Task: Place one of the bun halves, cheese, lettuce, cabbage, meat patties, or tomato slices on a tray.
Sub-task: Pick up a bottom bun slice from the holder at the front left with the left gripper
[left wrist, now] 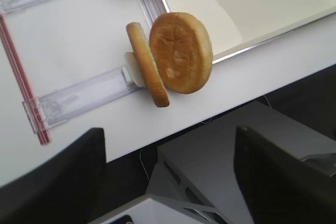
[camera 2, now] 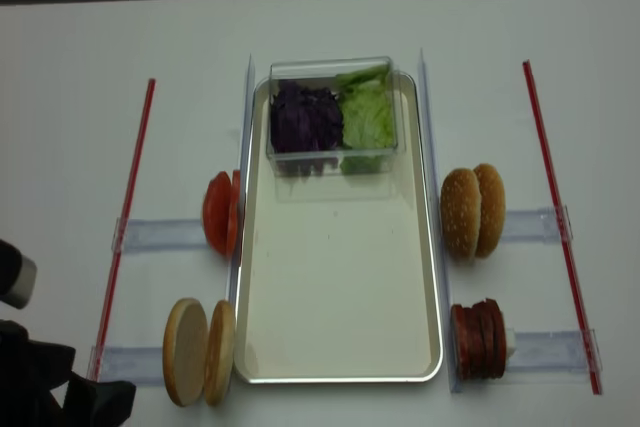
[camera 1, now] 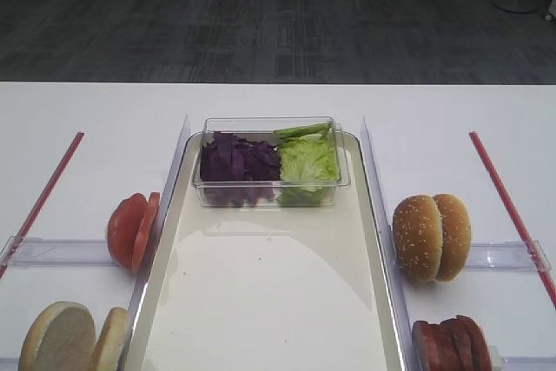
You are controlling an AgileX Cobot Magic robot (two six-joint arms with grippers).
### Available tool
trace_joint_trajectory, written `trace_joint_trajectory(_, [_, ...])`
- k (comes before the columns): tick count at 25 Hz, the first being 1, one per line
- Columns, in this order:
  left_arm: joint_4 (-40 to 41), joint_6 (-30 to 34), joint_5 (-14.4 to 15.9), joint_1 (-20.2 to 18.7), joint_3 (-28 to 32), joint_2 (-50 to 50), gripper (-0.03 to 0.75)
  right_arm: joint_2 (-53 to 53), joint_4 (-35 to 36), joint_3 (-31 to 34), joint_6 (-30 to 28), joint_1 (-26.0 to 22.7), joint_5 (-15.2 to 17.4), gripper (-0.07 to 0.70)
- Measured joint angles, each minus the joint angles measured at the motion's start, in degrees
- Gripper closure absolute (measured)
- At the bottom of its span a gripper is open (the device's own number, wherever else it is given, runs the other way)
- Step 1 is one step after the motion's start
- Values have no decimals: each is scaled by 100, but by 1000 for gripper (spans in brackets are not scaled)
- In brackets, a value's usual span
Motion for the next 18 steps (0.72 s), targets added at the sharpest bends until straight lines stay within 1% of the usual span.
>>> trace_joint_trajectory(3, [-88, 55, -22, 0, -106, 187, 240, 0, 0, 0, 0, 0, 0, -60])
trace_joint_trajectory(8, [-477, 270, -207, 0, -220, 564, 247, 0, 0, 0, 0, 0, 0, -60])
trace_joint_trajectory(12, [-516, 343, -242, -3, -301, 915, 264, 0, 0, 0, 0, 0, 0, -60])
trace_joint_trajectory(14, [-516, 357, -269, -63, -405, 1042, 274, 0, 0, 0, 0, 0, 0, -60])
trace_joint_trajectory(18, [-502, 310, -354, -479, -595, 1321, 280, 0, 0, 0, 0, 0, 0, -60])
